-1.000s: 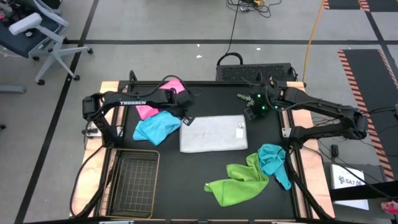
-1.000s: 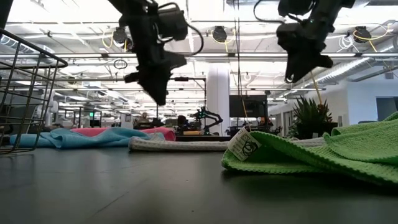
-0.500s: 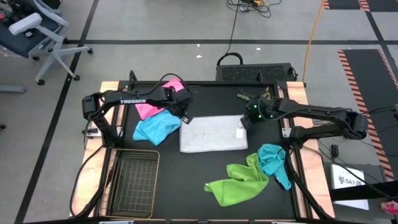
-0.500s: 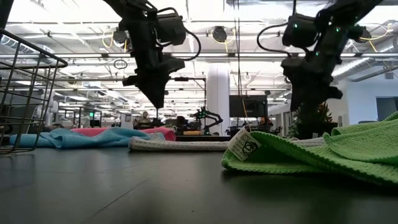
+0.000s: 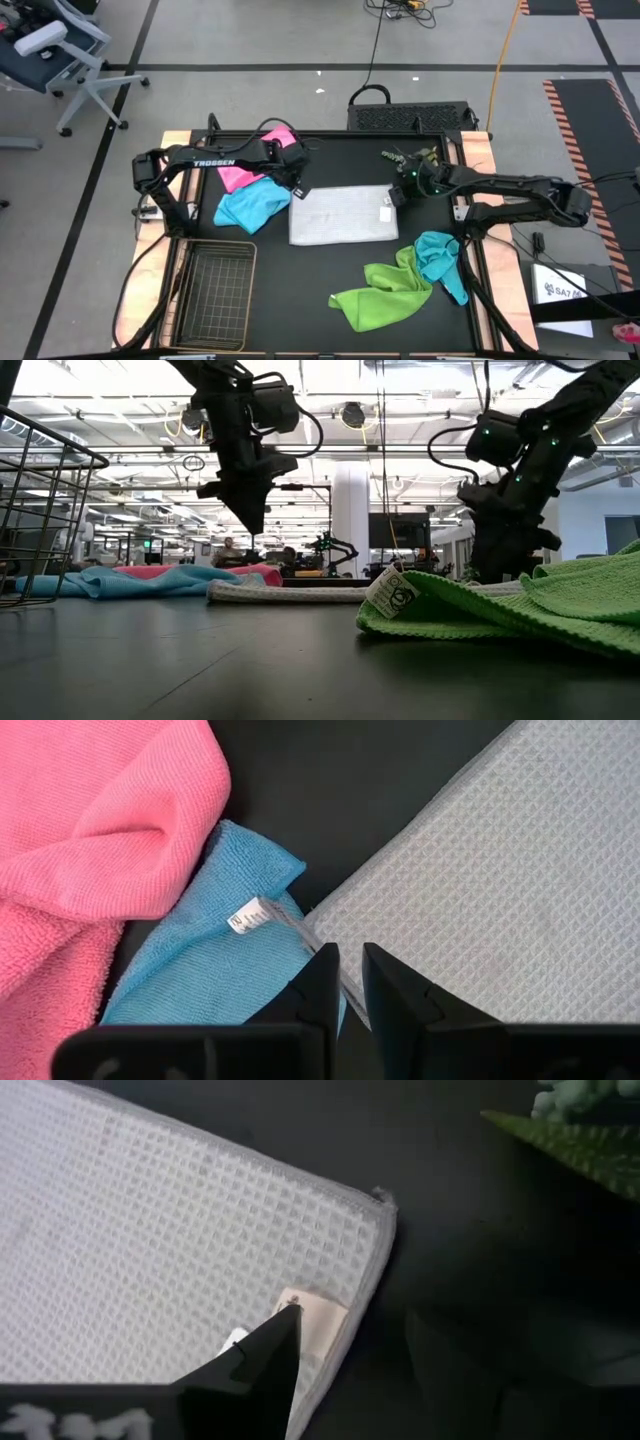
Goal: Fold microfiber towels
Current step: Fold the gray microfiber cloth
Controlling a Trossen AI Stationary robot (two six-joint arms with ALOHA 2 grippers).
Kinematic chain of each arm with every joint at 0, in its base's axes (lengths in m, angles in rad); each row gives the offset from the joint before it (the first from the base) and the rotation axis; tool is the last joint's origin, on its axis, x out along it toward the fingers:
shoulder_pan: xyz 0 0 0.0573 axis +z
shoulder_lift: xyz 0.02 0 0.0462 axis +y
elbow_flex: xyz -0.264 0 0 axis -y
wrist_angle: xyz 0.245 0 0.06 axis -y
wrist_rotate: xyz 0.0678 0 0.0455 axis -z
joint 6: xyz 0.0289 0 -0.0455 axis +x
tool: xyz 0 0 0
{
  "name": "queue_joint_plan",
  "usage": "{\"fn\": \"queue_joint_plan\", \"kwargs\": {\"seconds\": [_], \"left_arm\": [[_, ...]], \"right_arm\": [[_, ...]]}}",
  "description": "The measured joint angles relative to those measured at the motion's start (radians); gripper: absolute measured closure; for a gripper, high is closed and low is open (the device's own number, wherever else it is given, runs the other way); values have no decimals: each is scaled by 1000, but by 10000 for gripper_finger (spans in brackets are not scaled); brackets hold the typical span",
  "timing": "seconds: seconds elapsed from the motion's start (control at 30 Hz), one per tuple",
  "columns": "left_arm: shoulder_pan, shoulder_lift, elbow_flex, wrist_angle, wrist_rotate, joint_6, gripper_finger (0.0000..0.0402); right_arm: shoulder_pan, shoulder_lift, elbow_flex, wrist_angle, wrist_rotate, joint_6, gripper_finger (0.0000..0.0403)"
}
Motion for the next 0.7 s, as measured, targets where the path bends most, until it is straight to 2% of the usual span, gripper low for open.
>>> {"fn": "queue_joint_plan", "kwargs": {"seconds": [0.23,0.47,0.7], "left_arm": [[0,0,0,0,0,0,352],[0,0,0,0,0,0,352],[0,0,0,0,0,0,352]], "right_arm": [[-19,0,-49,97,1,-3,227],[-19,4,-65,117,1,0,227],[-5,77,-65,204,1,14,227]]}}
